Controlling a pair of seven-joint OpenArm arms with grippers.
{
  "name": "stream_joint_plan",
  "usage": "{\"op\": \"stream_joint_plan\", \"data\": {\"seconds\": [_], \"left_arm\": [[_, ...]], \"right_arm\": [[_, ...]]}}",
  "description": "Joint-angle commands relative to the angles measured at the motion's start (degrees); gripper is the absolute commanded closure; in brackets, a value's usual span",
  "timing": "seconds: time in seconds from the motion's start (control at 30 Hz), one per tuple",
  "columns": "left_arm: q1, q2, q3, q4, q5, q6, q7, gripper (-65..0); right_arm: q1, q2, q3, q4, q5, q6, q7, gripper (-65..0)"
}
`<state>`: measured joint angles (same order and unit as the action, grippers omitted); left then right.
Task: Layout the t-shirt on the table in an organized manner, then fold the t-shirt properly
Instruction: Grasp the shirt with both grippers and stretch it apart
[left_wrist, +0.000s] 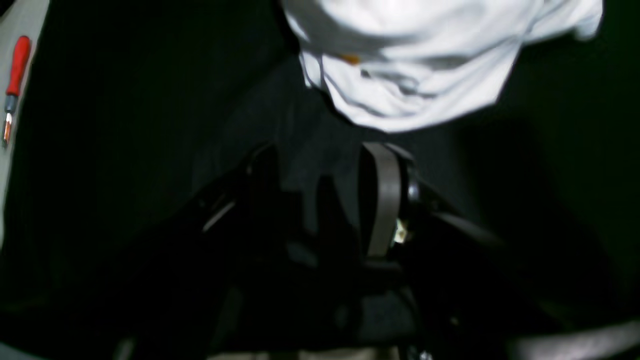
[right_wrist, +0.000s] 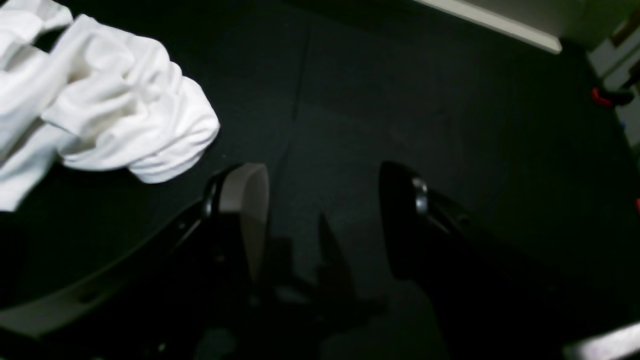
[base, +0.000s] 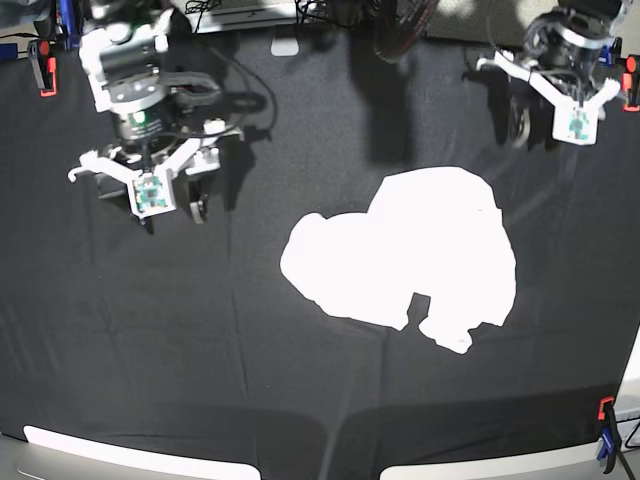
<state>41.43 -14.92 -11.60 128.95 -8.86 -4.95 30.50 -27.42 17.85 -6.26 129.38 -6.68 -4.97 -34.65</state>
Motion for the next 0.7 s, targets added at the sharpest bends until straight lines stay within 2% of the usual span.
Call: {"op": "stream_joint_plan", "data": {"seconds": [0.0,0.17,0.23,0.37,0.5,0.67], "left_arm": [[-1.3,-0.4,-0.2,1.2,-0.2,0.0,-1.8,-24.5],[-8.2,-0.4,-0.2,1.2,-0.2,-0.2,-0.9,-24.5],[-11.2,-0.4,-0.2,1.2,-0.2,-1.3,1.9,-24.5],[-16.4,-0.3,-0.2,1.2,-0.2,-4.7,4.2,-24.6],[-19.8,-0.4,-0.2,1.2,-0.2,-4.7,4.2,-24.5],[-20.6,-0.4,-0.2,1.2,-0.2,-4.7,4.5,-24.5]], "right_arm": [[0.8,-0.3,0.3,1.1,-0.6,-0.4,0.6,-34.5],[4.0,-2.1,0.3,1.1,-0.6,0.1,-5.3,-34.5],[5.4,-2.1,0.3,1.1,0.7,1.6,-6.4,-34.5],[8.0,-2.1,0.3,-1.2,9.2,4.9,-5.4,-34.5],[12.2,-2.2,0.3,-10.8,17.2,7.3,-3.7,-34.5],[18.5,-2.2,0.3,-24.7,23.9,12.6,-2.6,-34.5]]}}
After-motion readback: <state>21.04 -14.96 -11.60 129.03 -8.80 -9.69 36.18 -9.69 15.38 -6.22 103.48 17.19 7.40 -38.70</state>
